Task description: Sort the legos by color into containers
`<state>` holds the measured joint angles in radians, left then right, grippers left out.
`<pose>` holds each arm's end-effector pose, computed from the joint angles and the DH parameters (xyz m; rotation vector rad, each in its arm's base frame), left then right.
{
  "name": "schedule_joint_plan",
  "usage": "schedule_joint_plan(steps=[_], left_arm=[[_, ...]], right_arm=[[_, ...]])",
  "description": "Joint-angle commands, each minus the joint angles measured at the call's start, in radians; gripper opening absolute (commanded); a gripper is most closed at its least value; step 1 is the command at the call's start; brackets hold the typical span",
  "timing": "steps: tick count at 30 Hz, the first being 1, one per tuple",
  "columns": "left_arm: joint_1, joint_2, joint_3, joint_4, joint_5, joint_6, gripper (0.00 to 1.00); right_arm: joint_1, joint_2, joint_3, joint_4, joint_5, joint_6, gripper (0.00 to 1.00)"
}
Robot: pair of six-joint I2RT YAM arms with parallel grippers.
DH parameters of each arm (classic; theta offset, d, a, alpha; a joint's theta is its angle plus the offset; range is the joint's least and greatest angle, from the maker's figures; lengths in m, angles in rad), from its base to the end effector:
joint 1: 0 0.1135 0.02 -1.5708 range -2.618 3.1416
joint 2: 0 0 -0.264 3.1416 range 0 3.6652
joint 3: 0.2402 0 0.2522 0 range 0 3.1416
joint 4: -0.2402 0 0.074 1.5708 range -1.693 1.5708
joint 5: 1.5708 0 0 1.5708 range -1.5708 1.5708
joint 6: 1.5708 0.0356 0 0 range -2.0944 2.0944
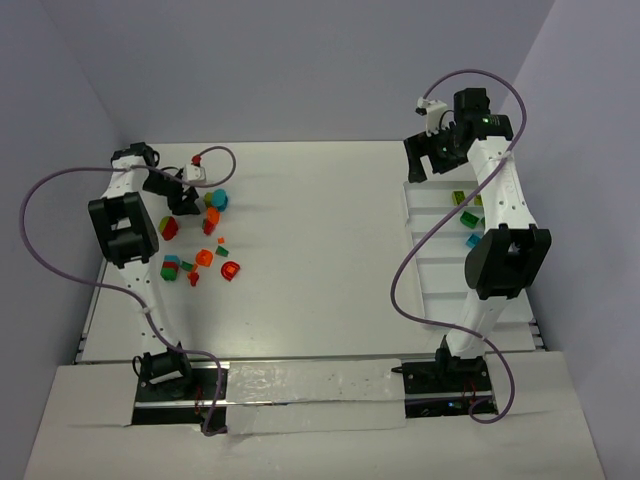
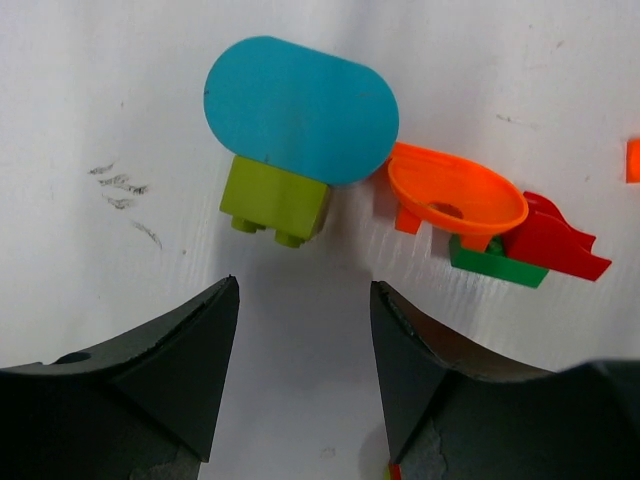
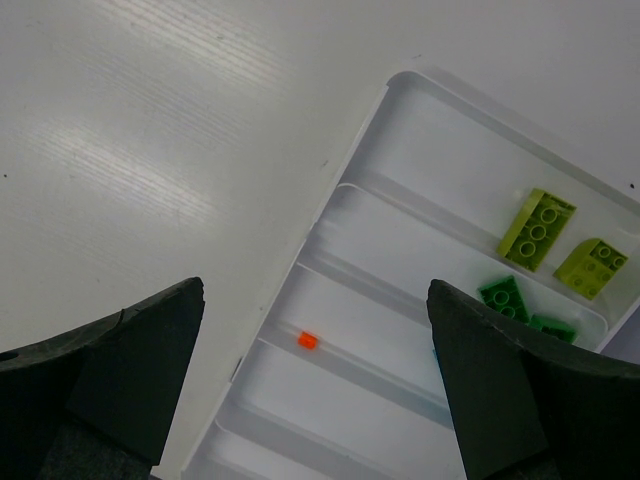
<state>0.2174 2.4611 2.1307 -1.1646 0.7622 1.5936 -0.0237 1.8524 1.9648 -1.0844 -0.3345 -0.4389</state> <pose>0.4778 0.0804 0.1574 1.5815 1.8651 -0.5318 0.3909 0.0024 0.3653 -0.6368 2.3971 0.2318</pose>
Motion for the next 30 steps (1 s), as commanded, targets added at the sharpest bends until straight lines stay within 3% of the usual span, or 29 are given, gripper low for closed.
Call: schedule_joint_plan(steps=[1, 14, 23, 30], left_arm=[[-0.022, 0.002, 0.027, 0.049, 0.082, -0.014, 0.65], [-0.075, 0.005, 0.015, 0.111, 0.096, -0.005, 0.7], [-0.099, 0.007, 0.011, 0.038, 0.061, 0.062, 0.57], [-0.102, -0.015, -0.023, 0.039, 0.034, 0.032, 0.45]], right_arm=[[0.011, 0.005, 0.035, -0.02, 0.014, 0.019, 0.99], [0.019, -0.001, 0.025, -0.028, 0.032, 0.019, 0.99], [0.019, -0.001, 0.021, -0.029, 0.026, 0.014, 0.98], [0.019, 0.001, 0.034, -0.03, 0.0, 0.015, 0.97]])
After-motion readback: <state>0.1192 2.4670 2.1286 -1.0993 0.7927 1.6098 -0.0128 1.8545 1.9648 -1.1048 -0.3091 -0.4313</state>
